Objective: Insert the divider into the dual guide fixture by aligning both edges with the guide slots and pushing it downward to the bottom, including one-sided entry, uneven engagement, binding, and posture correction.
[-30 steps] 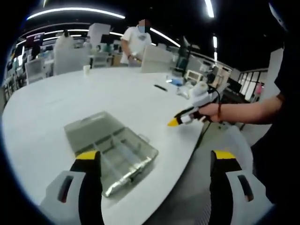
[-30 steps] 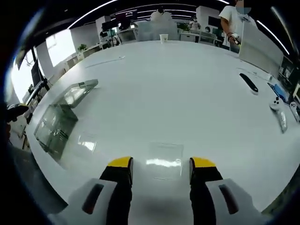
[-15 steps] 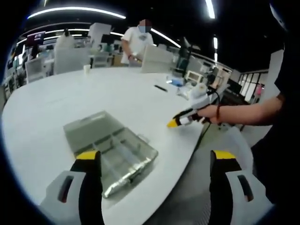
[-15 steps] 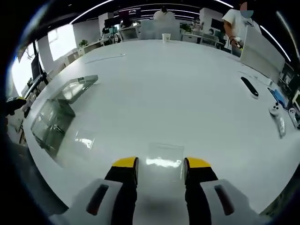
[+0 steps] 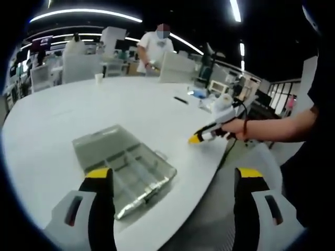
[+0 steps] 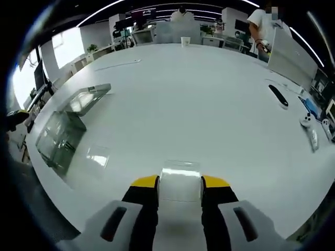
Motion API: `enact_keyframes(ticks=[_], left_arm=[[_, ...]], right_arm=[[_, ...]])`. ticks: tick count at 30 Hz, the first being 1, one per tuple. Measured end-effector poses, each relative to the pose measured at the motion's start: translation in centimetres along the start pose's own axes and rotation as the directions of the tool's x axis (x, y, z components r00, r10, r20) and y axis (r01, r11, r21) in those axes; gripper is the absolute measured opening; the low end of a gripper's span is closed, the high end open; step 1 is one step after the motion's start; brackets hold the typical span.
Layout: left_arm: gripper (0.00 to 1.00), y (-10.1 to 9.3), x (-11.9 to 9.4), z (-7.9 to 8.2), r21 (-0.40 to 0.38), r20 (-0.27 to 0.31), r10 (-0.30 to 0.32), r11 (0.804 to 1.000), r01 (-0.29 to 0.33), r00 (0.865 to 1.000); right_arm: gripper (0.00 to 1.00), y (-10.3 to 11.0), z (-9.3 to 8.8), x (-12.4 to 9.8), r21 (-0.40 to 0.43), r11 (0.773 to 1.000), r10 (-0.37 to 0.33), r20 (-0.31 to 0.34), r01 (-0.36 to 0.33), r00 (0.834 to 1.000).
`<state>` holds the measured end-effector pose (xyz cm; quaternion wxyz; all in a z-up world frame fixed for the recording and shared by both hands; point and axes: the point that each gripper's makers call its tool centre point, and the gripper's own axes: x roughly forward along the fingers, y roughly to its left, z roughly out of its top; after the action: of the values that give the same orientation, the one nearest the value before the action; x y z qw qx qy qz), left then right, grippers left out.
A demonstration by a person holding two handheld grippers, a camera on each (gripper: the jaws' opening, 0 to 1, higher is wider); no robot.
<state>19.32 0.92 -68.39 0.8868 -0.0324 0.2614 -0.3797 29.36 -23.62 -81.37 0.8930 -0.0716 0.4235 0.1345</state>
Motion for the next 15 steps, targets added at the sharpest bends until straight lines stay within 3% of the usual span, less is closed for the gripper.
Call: enact_keyframes(ticks=[15], left_arm=[[0.93,-0.21,0.4,0.26,-0.005,0.002,-0.02,1.0,0.02,1.0]], right_arm=[[0.27,0.03,0.83,-0.35,0.009,1.0,0.012,0.034,-0.013,0.999]])
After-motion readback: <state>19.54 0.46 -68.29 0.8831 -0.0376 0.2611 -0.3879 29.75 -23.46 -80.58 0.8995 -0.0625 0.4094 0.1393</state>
